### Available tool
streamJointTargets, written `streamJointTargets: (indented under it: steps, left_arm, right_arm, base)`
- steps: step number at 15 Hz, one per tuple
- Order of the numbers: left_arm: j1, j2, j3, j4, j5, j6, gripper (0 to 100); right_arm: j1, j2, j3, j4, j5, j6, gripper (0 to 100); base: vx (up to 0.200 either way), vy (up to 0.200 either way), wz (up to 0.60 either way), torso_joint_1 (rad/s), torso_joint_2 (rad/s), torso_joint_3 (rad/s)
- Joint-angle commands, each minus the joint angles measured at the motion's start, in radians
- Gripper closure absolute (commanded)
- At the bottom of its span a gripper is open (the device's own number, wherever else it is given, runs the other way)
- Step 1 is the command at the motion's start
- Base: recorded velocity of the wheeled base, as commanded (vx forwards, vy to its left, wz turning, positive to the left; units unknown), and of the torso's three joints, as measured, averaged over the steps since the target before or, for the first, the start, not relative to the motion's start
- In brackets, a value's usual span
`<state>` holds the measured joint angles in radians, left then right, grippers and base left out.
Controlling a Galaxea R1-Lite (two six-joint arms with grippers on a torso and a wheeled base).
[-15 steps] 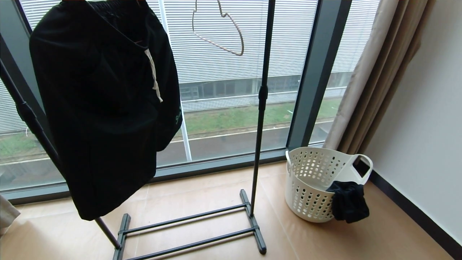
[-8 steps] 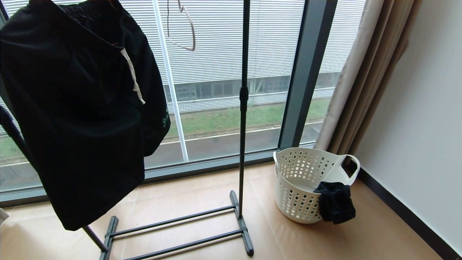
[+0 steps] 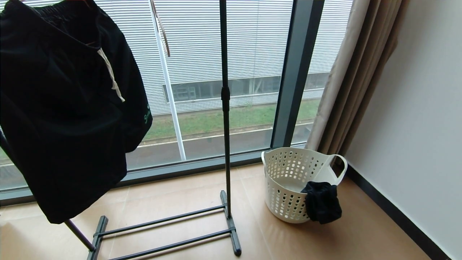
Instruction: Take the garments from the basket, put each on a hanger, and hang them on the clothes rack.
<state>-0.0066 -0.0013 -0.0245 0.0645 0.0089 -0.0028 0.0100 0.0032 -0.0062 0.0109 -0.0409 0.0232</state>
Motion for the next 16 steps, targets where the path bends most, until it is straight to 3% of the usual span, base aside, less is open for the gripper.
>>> streamJointTargets:
  steps: [1,5,11,14,16]
  left_arm:
    - [0.000,0.001,0.000,0.000,0.000,0.000,0]
    - [0.000,0.001,0.000,0.000,0.000,0.000,0]
    - [0.000,0.001,0.000,0.000,0.000,0.000,0]
    - [0.000,0.001,0.000,0.000,0.000,0.000,0]
    - [0.000,0.001,0.000,0.000,0.000,0.000,0]
  right_arm:
    - [0.001,0.001,0.000,0.000,0.001,0.000,0]
    - [0.001,0.001,0.000,0.000,-0.001,0.000,0]
    - [0.001,0.001,0.000,0.000,0.001,0.000,0]
    - [0.001,0.001,0.000,0.000,0.001,0.000,0]
    - [0.001,0.001,0.000,0.000,0.001,0.000,0]
  base:
    - [0.000,-0.200,-0.60,0.002,0.00,-0.002]
    - [0.000,-0.200,-0.60,0.002,0.00,0.004]
    - [0.000,-0.200,0.00,0.004,0.00,0.001]
    - [0.200,0.000,0.00,0.002,0.00,0.001]
    - [0.200,0.200,0.00,0.010,0.00,0.002]
